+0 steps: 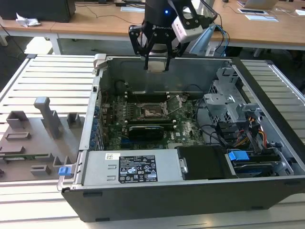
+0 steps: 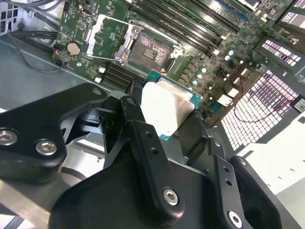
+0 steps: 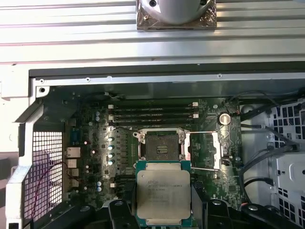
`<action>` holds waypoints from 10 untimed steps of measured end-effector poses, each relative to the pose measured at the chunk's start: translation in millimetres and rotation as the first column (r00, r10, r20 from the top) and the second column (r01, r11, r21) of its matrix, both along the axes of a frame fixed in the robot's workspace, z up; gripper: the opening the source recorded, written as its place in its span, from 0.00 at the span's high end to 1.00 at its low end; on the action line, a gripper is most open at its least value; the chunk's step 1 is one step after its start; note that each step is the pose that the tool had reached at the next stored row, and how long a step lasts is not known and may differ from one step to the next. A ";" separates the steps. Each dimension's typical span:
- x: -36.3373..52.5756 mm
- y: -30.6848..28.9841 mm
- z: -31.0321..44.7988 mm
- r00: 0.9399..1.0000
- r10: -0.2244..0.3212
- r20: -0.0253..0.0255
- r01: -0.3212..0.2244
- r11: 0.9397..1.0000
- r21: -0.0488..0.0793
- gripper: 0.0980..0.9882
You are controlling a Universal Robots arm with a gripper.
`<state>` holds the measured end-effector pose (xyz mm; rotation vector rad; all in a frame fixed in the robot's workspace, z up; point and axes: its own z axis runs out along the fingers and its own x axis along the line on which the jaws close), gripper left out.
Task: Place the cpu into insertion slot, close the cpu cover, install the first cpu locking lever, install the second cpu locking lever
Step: 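Place the cpu into insertion slot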
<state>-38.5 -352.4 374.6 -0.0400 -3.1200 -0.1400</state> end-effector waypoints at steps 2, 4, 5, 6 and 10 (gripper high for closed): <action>0.0 0.0 -0.8 1.000 0.000 0.000 0.000 1.000 0.000 0.50; 0.0 0.0 -1.7 1.000 0.000 0.000 0.000 1.000 0.000 0.50; 0.0 0.0 -2.1 1.000 0.000 0.000 0.000 1.000 0.000 0.50; 0.0 0.0 -2.4 1.000 0.000 0.000 0.000 1.000 -0.001 0.50; 0.0 0.0 -4.5 1.000 0.000 0.000 0.000 1.000 0.000 0.50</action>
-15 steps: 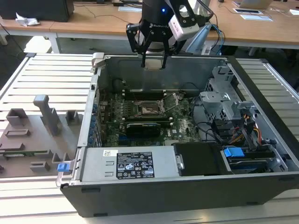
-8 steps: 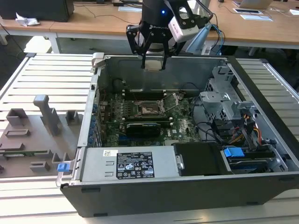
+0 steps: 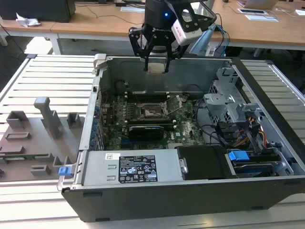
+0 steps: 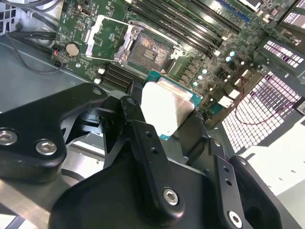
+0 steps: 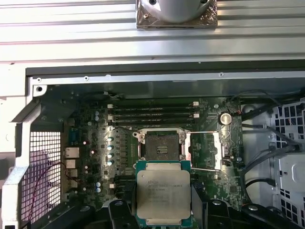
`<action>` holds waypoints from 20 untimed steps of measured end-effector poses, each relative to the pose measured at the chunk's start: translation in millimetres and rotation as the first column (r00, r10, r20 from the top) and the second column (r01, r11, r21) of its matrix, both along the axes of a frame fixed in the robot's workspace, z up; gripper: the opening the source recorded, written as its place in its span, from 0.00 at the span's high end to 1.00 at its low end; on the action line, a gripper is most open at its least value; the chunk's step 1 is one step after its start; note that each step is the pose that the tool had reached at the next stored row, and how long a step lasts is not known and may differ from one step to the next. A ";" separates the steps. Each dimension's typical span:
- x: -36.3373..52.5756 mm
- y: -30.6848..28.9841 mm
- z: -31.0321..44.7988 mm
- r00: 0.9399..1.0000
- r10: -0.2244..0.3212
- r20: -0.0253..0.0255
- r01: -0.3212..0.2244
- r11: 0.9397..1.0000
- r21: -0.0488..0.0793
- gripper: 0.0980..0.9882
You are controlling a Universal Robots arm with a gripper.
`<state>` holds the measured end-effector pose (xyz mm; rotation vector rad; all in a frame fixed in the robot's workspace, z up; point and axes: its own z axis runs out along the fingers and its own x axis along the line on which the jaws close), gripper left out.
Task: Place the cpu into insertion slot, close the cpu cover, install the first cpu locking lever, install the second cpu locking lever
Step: 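Place the cpu into insertion slot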
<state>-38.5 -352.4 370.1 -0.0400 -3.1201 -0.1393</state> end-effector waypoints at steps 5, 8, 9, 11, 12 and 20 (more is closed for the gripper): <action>0.0 0.0 -1.9 1.000 0.000 0.000 0.000 1.000 0.000 0.50; 0.0 0.0 -2.7 1.000 0.000 0.000 0.000 1.000 0.000 0.50; 0.0 0.0 -3.0 1.000 0.000 0.000 0.000 1.000 0.000 0.50; 0.0 0.0 -3.7 1.000 0.000 0.000 0.000 1.000 0.000 0.50; 0.0 0.0 -4.2 1.000 0.000 0.000 0.000 1.000 0.000 0.50; 0.0 0.0 -8.0 1.000 0.000 0.000 0.000 1.000 0.000 0.50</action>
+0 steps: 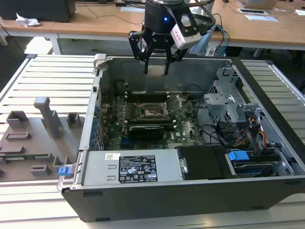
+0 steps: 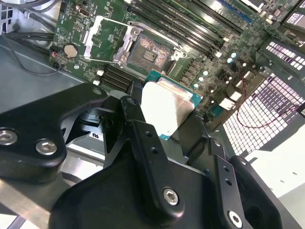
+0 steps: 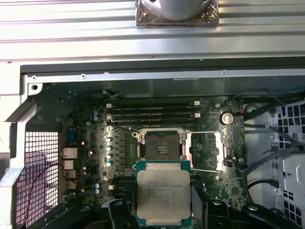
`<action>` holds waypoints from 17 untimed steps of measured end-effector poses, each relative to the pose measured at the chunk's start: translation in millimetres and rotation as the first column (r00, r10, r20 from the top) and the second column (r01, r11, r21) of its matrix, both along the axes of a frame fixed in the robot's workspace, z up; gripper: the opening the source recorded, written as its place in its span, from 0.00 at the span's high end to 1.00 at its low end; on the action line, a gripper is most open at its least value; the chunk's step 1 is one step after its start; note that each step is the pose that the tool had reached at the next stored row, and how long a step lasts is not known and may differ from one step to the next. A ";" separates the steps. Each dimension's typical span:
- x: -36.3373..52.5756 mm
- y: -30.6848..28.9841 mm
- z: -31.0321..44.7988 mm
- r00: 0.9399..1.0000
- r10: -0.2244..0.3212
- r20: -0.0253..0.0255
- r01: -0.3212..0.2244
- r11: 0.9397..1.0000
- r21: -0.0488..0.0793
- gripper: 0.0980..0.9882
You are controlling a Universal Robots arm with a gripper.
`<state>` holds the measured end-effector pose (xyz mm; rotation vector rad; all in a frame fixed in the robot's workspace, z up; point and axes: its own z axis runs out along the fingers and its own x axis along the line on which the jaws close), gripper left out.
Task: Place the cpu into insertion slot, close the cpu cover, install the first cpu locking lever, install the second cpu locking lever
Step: 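Place the cpu into insertion slot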
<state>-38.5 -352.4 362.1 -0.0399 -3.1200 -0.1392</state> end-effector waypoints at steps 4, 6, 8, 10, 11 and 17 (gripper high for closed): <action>0.0 0.0 -1.9 1.000 0.000 0.000 0.000 1.000 0.000 0.50; 0.0 0.0 -3.2 1.000 0.000 0.000 0.000 1.000 0.000 0.50; 0.0 0.0 -4.7 1.000 0.000 0.000 0.000 1.000 0.000 0.50; 0.0 0.0 -5.9 1.000 0.000 0.000 0.000 1.000 0.000 0.50; 0.0 0.0 -6.4 1.000 0.000 0.000 0.000 1.000 0.000 0.50; 0.0 0.0 -9.6 1.000 0.000 0.000 0.000 1.000 0.000 0.50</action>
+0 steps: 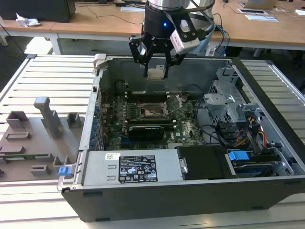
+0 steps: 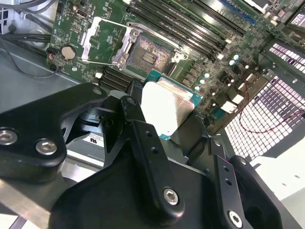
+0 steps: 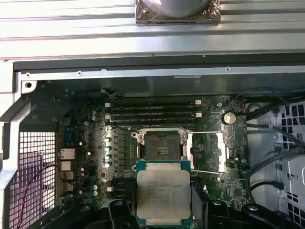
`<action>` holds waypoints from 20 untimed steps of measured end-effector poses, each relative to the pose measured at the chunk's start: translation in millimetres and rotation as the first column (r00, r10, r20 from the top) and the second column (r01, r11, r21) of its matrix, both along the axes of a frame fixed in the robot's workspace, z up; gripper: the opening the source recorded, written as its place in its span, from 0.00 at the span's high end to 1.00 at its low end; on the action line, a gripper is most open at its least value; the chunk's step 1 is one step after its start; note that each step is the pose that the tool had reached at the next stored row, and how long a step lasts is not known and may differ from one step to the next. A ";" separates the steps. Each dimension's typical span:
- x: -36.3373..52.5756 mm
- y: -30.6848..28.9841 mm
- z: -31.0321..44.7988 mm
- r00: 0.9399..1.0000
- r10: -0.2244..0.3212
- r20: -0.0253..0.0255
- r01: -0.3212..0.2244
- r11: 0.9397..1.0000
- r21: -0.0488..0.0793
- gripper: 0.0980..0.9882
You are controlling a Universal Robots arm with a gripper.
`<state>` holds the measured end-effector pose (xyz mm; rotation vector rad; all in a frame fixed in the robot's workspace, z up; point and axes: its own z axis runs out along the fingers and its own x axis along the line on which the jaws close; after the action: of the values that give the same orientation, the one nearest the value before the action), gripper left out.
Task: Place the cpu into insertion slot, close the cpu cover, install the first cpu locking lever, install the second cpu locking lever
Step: 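Place the cpu into insertion slot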
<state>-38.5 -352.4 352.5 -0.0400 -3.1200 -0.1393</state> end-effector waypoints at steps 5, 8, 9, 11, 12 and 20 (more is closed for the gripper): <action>0.0 0.0 -3.1 1.000 0.000 0.000 0.000 1.000 0.000 0.50; 0.0 0.0 -4.6 1.000 0.000 0.000 0.000 1.000 0.000 0.50; 0.0 0.0 -5.4 1.000 0.000 0.000 0.000 1.000 0.000 0.50; 0.0 0.0 -6.6 1.000 0.000 0.000 0.000 1.000 0.000 0.50; 0.0 0.0 -7.0 1.000 0.000 0.000 0.000 1.000 0.000 0.50; 0.0 0.0 -12.4 1.000 0.000 0.000 0.000 1.000 0.000 0.50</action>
<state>-38.5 -352.4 340.1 -0.0400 -3.1200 -0.1393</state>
